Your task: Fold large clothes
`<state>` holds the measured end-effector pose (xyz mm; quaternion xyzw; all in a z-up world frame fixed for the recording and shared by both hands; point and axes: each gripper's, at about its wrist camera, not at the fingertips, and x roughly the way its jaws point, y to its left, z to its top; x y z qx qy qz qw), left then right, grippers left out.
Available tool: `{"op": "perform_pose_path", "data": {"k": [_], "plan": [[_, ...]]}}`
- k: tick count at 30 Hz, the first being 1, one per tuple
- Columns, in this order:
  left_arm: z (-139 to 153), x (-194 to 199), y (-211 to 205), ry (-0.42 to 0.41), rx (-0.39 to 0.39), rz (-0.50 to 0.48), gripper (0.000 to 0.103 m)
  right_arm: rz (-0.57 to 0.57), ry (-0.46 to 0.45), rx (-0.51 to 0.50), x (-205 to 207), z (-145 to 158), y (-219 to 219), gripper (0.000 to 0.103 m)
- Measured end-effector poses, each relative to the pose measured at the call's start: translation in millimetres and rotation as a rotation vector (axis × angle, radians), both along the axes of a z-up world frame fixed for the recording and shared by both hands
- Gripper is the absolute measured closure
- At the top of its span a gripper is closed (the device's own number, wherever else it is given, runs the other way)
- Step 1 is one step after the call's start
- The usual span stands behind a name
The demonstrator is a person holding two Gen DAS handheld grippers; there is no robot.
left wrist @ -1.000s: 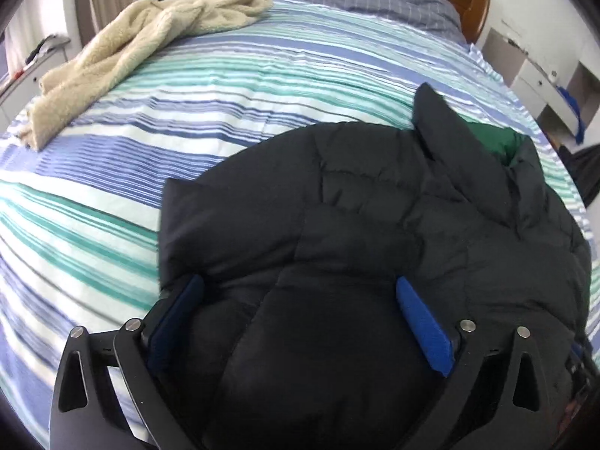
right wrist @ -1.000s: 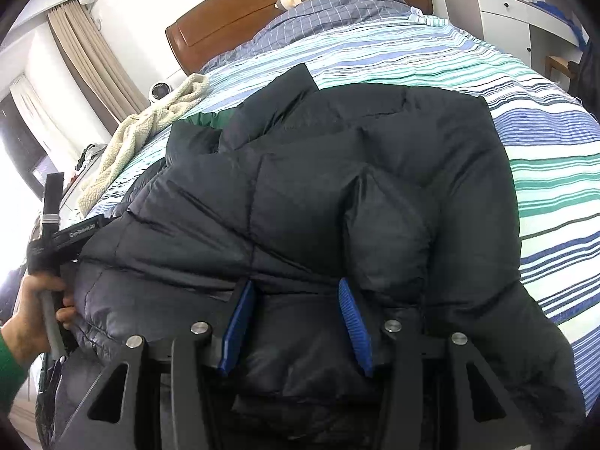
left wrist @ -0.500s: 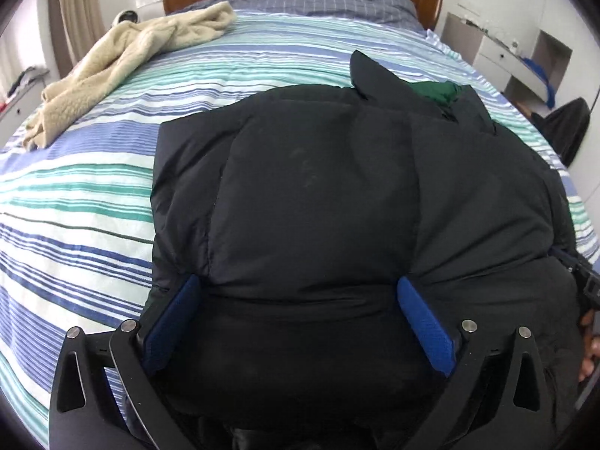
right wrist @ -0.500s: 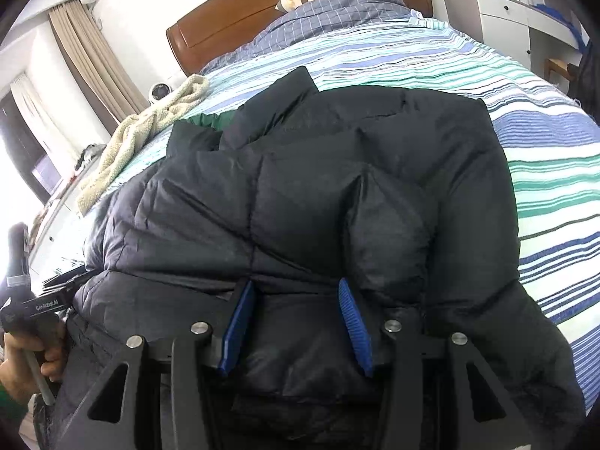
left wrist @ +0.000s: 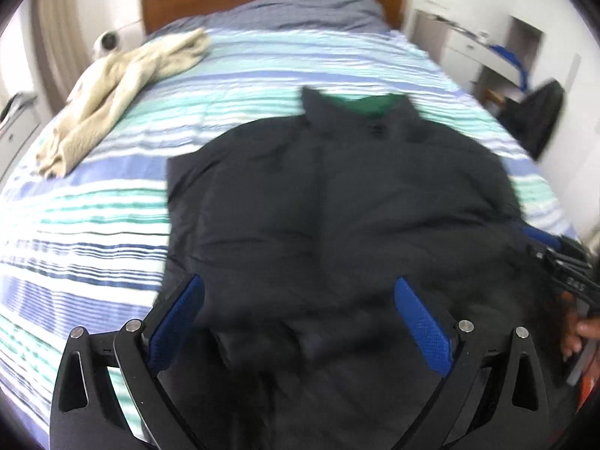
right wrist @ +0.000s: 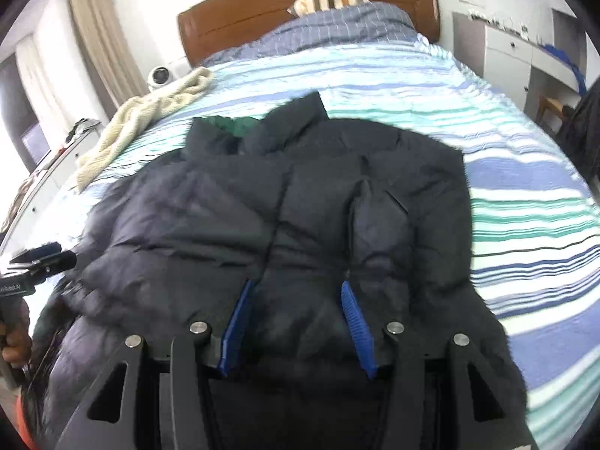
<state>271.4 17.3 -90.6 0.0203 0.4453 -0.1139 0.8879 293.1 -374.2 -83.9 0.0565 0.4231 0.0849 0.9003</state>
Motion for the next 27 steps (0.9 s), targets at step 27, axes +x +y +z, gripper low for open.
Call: {"op": "perform_pose_path", "data": {"k": [27], "plan": [[-65.1,-126.4,-41.0,0.139,0.053,-0.075,0.000,0.061,0.123,-0.132,-171.1,-25.8,46.7,0.037]]}}
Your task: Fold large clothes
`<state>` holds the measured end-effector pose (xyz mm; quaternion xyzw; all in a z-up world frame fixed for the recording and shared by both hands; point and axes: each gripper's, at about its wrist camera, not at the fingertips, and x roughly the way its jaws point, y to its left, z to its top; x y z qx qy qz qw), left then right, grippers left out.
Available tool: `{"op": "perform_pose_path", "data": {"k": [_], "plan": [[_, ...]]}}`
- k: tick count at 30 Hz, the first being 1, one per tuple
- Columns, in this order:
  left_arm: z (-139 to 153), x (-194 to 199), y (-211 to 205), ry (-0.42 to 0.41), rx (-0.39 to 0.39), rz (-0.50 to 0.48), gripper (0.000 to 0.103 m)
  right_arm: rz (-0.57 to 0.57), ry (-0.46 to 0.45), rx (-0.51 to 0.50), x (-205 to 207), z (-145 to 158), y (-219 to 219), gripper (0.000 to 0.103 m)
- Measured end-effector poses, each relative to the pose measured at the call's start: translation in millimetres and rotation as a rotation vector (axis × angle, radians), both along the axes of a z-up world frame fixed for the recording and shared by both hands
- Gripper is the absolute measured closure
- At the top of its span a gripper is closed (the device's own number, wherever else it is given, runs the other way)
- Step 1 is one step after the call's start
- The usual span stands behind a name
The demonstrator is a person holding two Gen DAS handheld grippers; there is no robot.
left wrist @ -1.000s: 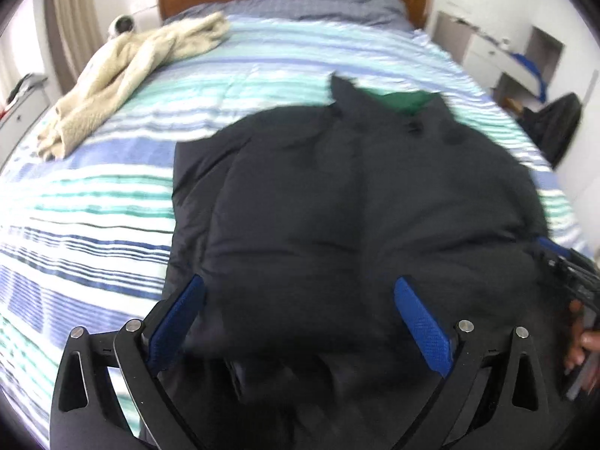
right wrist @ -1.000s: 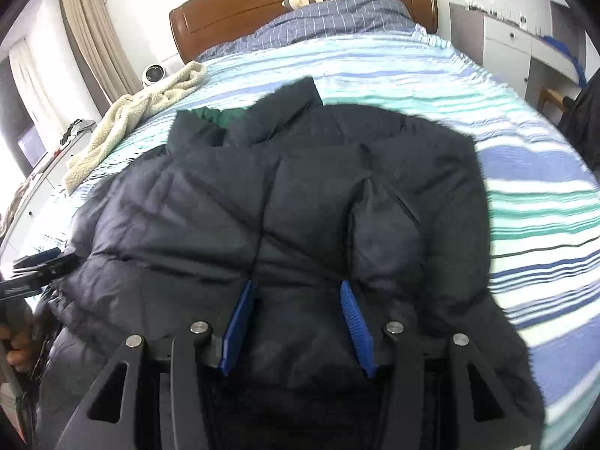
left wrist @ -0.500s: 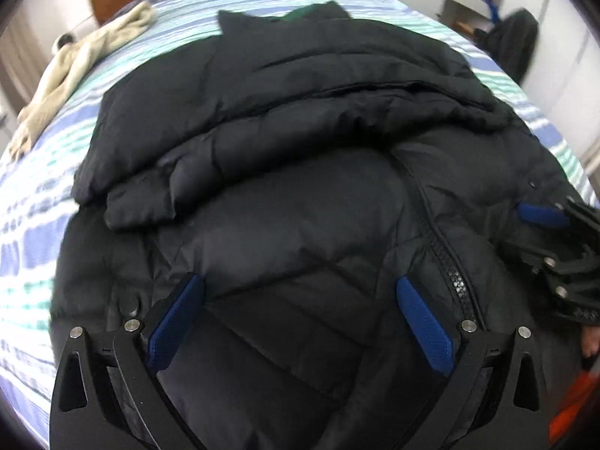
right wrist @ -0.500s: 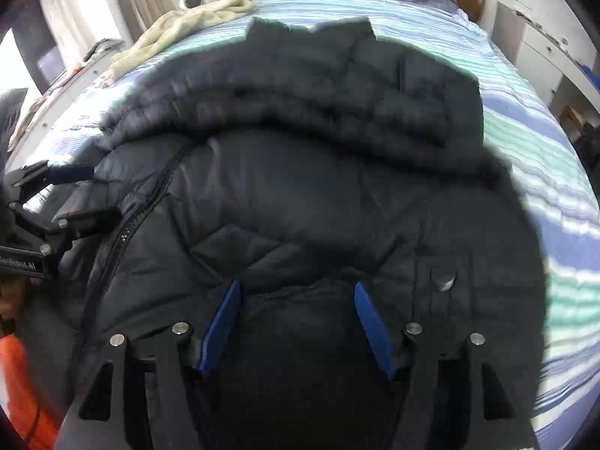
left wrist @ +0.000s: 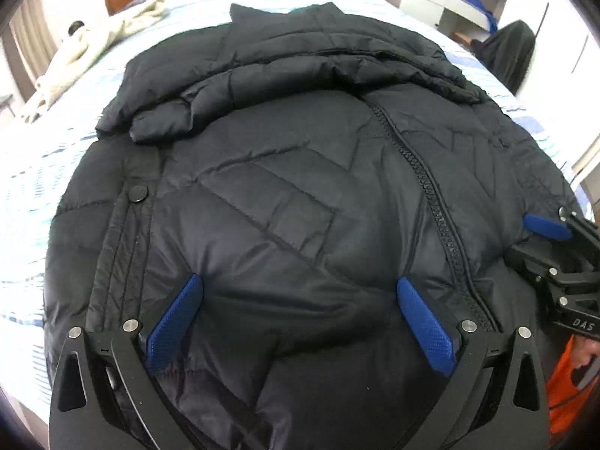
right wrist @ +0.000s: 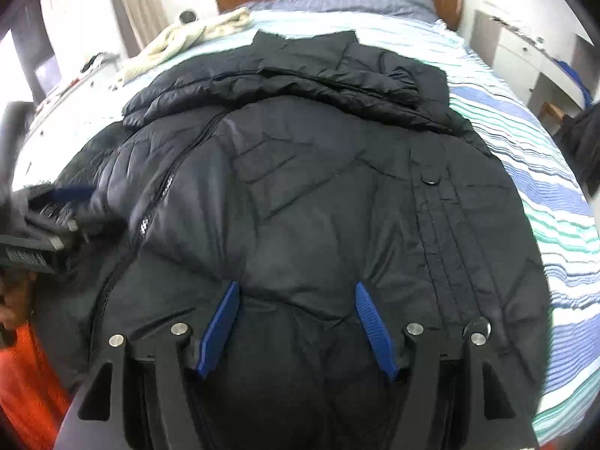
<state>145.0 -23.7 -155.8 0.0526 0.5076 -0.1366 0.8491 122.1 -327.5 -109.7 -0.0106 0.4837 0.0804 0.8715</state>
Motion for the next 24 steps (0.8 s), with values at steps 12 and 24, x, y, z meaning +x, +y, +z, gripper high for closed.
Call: {"op": "perform_pose_path", "data": {"k": [12,24], "plan": [[48.1,-67.5,66.6,-0.034,-0.064,0.109,0.001,-0.089,-0.052,0.146,-54.5,32.7,-40.9,0.037],[13.8,-88.2,193.1,0.064,-0.227,0.385,0.001,-0.297,0.014,0.163,-97.7,34.6,-150.1,0.037]]}}
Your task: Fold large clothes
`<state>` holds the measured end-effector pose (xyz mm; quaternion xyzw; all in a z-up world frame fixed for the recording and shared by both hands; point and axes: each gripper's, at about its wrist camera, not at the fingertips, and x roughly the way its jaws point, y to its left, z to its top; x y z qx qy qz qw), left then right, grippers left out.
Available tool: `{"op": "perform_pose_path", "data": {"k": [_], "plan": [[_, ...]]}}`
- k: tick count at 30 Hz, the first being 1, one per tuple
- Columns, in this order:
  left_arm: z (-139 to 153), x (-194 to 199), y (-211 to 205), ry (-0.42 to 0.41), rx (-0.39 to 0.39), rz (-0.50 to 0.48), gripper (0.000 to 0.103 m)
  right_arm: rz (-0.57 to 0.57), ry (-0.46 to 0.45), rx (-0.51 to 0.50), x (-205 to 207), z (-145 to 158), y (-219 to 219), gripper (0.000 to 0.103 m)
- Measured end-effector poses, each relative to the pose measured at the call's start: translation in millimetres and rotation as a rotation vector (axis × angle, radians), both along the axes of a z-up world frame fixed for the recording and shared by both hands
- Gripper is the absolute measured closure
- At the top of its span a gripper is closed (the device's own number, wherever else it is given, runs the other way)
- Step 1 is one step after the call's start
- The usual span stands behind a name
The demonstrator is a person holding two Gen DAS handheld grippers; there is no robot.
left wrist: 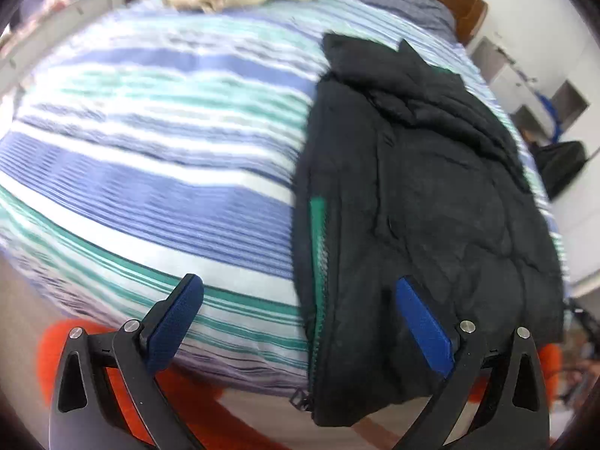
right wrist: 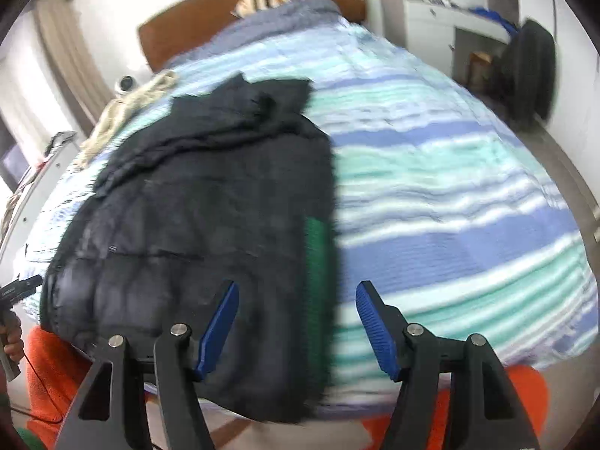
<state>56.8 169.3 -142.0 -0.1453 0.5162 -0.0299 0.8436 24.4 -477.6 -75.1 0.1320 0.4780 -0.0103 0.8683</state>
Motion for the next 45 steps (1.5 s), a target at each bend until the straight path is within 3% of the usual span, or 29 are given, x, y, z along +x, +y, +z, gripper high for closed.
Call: {"op": "perform_pose_path", "data": {"k": [2,6,11,14,15,16,17,19,22,34,45], "plan": [[-13.4,2.6,-4.5,0.040,-0.038,-0.031,0.001,-0.010,0.043,0.076,-3.9,-11.1,-14.7,0.037],[-16.8,0.5,-32.8,0.047,0.016,-0.136,0.001,0.031,0.063,0.285,-8.4,-30.3,-16.9,0.037],[-22.7,-5.7,-56.6,0.062,0.033,-0.218,0.002,0.086,0.075,0.253,1.0,-45.3,5.2,0.032],[-24.3,-9.3,-66.1,0.088,0.027,-0.237,0.023,0.159,0.077,0.240,7.3,-39.6,18.2,0.036],[-23.2,-10.0,-68.3,0.094,0.042,-0.234,0.031,0.178,0.081,0.205,9.0,-37.4,23.0,0.041],[-21.6,-8.1,-70.3,0.098,0.057,-0.235,0.043,0.190,0.084,0.165,9.7,-35.3,26.9,0.059],[-18.0,-8.6,-72.0,0.103,0.062,-0.240,0.049,0.199,0.086,0.146,11.3,-33.7,28.7,0.064],[-11.5,-8.0,-70.6,0.101,0.060,-0.231,0.072,0.199,0.088,0.153,14.5,-31.2,28.2,0.069],[-0.2,-11.7,-68.8,0.084,0.023,-0.215,0.083,0.210,0.084,0.139,12.1,-28.2,26.7,0.073],[4.2,-16.3,-62.6,0.072,-0.007,-0.172,0.086,0.195,0.062,0.157,8.5,-23.3,25.1,0.077],[16.1,-20.2,-66.8,0.064,0.038,-0.213,0.087,0.197,0.035,0.152,3.0,-11.4,26.3,0.081]]}}
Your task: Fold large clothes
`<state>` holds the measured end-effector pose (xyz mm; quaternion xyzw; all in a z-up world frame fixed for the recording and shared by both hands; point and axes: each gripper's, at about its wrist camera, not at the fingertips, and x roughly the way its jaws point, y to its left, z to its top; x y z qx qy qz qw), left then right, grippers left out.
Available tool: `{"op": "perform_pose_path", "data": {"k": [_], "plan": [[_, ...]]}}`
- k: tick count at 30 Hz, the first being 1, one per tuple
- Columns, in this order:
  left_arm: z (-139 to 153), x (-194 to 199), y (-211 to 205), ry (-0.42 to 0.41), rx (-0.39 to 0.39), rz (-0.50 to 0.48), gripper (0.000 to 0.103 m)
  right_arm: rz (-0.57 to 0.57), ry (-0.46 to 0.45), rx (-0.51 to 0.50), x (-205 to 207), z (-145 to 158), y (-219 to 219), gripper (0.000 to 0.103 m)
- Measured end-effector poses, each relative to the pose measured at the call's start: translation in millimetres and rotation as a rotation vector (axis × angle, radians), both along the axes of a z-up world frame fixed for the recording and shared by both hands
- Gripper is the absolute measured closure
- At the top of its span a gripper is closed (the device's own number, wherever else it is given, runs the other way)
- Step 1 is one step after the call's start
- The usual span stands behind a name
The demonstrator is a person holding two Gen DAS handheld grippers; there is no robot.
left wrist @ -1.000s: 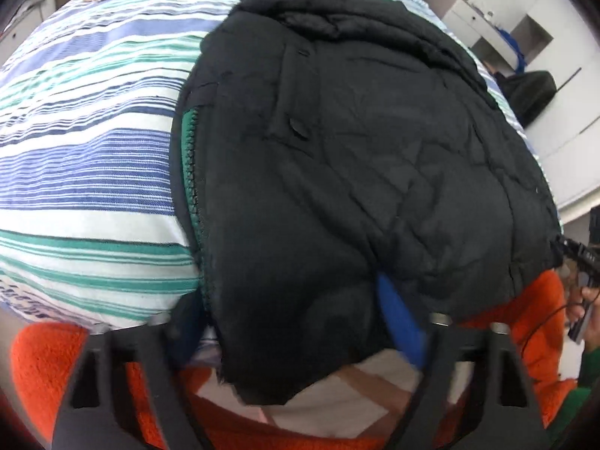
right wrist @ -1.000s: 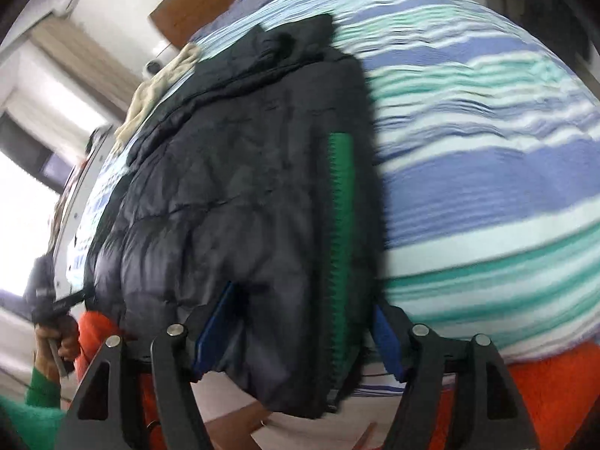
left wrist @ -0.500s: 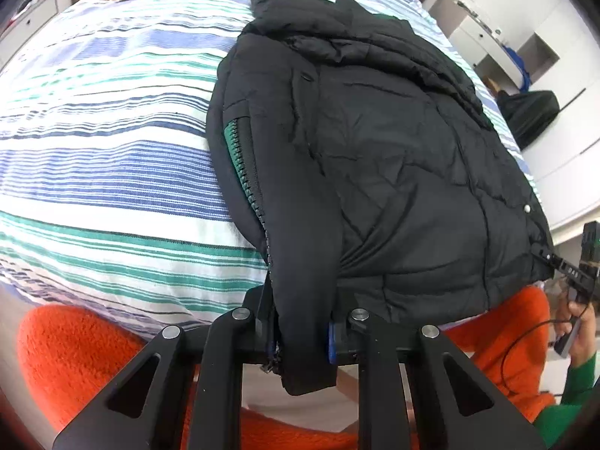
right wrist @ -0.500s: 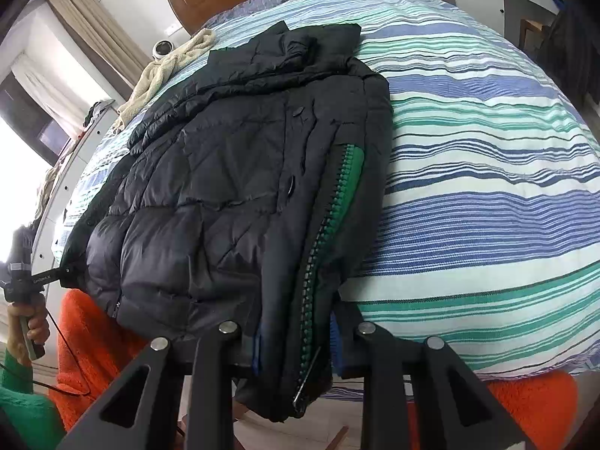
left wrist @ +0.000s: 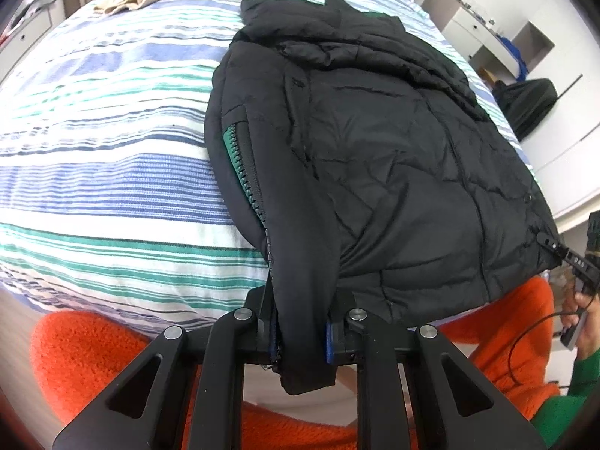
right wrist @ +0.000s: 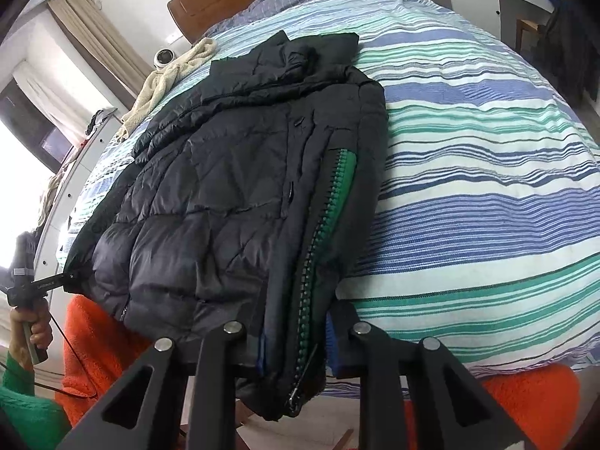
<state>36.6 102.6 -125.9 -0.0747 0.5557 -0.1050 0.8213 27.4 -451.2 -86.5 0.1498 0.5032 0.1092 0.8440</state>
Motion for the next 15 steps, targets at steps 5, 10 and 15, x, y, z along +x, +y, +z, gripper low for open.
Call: {"op": "perform_pose_path", "data": {"k": [5,10,15], "plan": [[7.9,-3.9,-1.0,-0.012,0.010,-0.018,0.088,0.007,-0.008,-0.007,-1.4,6.4,3.0,0.081],[13.2,-10.3,-1.3,-0.009,0.012,-0.027,0.088,0.023,0.001,-0.012,-3.8,9.2,1.0,0.081],[19.3,-21.4,-2.9,-0.009,0.030,-0.048,0.088,0.030,0.017,0.011,-9.7,16.1,-3.5,0.081]]}}
